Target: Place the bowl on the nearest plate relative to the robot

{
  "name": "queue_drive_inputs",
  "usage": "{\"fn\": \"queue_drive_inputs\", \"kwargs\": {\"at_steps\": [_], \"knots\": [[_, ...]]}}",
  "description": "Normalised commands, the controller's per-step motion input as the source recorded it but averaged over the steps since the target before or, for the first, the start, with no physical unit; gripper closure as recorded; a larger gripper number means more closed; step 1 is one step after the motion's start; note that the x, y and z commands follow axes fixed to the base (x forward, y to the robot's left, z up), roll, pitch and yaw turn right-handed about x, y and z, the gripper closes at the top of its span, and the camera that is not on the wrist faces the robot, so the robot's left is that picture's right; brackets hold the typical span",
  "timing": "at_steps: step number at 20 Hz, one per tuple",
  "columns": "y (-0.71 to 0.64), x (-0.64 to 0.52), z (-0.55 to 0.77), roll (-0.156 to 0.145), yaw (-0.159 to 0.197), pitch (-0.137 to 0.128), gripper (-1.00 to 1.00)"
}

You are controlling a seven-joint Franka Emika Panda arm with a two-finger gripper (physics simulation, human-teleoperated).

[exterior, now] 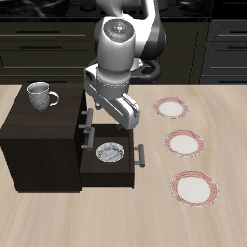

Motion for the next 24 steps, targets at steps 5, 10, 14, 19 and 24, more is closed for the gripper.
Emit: {"fn": "queue_drive_inputs", "kwargs": {"at_steps": [5,10,14,19,24], "knots": [[-0.02,-0.06,-0.25,-0.007,0.007,-0.018,-1.0],[0.0,-0.07,-0.31,0.052,-0.068,-0.017,-1.0],[0.09,-0.06,-0.2,0.02,0.009,-0.028,-1.0],[0.09,-0.1,-0.14,0.046,-0.002,-0.046,-1.0],[-0.03,0.02,-0.15,0.058,0.057,-0.084,-1.0]]}}
